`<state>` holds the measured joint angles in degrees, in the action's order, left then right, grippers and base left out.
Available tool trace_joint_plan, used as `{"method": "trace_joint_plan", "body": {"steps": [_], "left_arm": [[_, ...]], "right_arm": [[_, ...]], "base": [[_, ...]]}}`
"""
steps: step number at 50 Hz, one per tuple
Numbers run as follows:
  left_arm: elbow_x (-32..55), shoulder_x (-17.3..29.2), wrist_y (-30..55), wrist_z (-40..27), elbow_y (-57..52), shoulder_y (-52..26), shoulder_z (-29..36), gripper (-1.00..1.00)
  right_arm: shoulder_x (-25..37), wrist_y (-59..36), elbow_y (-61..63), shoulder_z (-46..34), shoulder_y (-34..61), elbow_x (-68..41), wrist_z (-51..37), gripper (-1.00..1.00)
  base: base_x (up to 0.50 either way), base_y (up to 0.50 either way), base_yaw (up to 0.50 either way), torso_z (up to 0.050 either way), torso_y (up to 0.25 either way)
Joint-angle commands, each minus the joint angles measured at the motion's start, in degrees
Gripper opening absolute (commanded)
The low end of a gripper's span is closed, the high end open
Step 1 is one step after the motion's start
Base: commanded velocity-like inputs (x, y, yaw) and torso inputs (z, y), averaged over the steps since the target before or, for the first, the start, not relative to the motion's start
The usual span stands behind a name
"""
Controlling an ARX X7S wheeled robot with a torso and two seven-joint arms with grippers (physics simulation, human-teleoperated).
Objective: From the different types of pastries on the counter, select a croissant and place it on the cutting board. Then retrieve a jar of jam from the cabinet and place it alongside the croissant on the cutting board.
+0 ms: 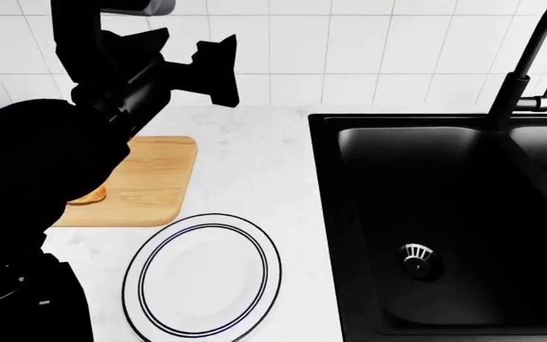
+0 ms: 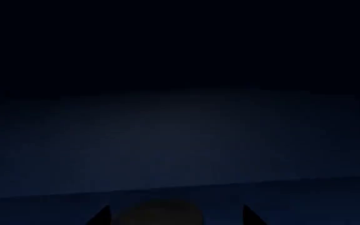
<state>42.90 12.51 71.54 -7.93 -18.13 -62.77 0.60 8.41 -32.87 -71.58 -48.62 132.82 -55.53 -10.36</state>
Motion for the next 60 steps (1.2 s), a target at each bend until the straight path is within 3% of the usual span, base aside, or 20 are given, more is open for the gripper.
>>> {"method": "trace_joint_plan", "body": {"steps": [1,16,17,28,43,58,60], "left_arm": [[0.48,0.19,-0.26,-0.20,0.09,0.20,0.20,1.00],[0.41,0.61,-1.49,0.01,1.20,0.31,0.98,1.00],[0.39,0.63,-1.64,0.07,1.32,0.33,1.04,1.00],[0.88,0.82,-1.70,-0.21,1.59,0.30,0.97,1.00],[2.29,0.90,-0.27,-1.54,0.46,-0.17,0.57,1.00],[6.30,1.17,4.19,-4.69,-3.51,-1.68,-3.16,1.00],[7.17,1.44,5.04,-5.23,-4.22,-1.77,-4.34,1.00]], "right_arm": [[-1.22,-1.54,-3.37,8.89,-4.25,8.96,3.48,1.00],[-1.97,-5.48,-3.38,25.93,-7.07,26.59,6.19,1.00],[-2.09,-5.99,-3.39,27.07,-7.05,27.89,6.48,-1.00],[-2.59,-8.96,-3.38,37.06,-6.33,39.92,9.76,-1.00],[-5.02,-5.04,-1.96,39.86,2.08,46.42,12.46,-1.00],[-7.66,-25.36,27.23,45.30,2.17,56.77,15.37,-1.00],[-7.33,-32.74,35.47,46.52,2.18,59.59,18.12,-1.00]], "base": [[0.00,0.00,0.00,0.000,0.000],[0.00,0.00,0.00,0.000,0.000],[0.00,0.00,0.00,0.000,0.000],[0.00,0.00,0.00,0.000,0.000],[0.00,0.00,0.00,0.000,0.000],[0.00,0.00,0.00,0.000,0.000],[0.00,0.00,0.00,0.000,0.000]]}}
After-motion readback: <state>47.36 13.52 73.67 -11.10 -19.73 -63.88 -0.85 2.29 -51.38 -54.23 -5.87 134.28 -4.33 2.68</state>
